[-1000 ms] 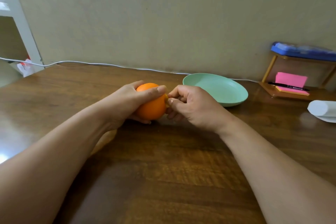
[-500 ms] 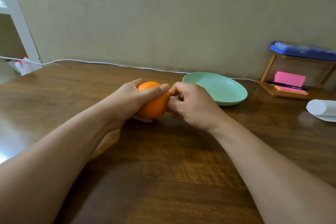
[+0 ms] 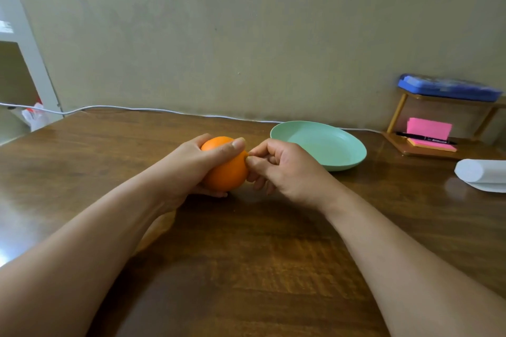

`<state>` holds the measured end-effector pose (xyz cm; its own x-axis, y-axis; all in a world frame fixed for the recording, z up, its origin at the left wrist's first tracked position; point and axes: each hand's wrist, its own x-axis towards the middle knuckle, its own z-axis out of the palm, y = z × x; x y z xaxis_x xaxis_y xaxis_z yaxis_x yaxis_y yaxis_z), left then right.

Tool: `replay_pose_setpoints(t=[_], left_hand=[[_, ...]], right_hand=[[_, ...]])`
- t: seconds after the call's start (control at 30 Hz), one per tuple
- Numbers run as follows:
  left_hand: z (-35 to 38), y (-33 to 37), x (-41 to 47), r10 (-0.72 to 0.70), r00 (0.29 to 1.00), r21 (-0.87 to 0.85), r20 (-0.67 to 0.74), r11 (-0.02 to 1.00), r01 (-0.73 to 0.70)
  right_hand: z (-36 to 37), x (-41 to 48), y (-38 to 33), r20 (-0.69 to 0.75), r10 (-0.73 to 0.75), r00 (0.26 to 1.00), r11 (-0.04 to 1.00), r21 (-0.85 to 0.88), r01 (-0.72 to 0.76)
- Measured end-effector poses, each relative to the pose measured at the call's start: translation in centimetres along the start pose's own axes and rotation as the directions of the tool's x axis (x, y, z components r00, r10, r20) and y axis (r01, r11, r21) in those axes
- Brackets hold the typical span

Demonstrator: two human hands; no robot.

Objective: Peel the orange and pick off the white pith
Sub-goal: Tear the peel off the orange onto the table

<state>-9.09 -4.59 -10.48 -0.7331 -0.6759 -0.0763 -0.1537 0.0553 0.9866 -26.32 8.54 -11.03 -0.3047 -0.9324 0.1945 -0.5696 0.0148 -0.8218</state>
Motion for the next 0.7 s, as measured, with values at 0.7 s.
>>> replay_pose_setpoints(t=[0.7], left_hand=[[0.9, -0.4, 0.0, 0.068, 0.996, 0.021, -0.056, 0.998, -0.067]], right_hand=[[0.1, 0.8, 0.5, -0.105, -0.021, 0.994, 0.999, 0.031, 0.024]])
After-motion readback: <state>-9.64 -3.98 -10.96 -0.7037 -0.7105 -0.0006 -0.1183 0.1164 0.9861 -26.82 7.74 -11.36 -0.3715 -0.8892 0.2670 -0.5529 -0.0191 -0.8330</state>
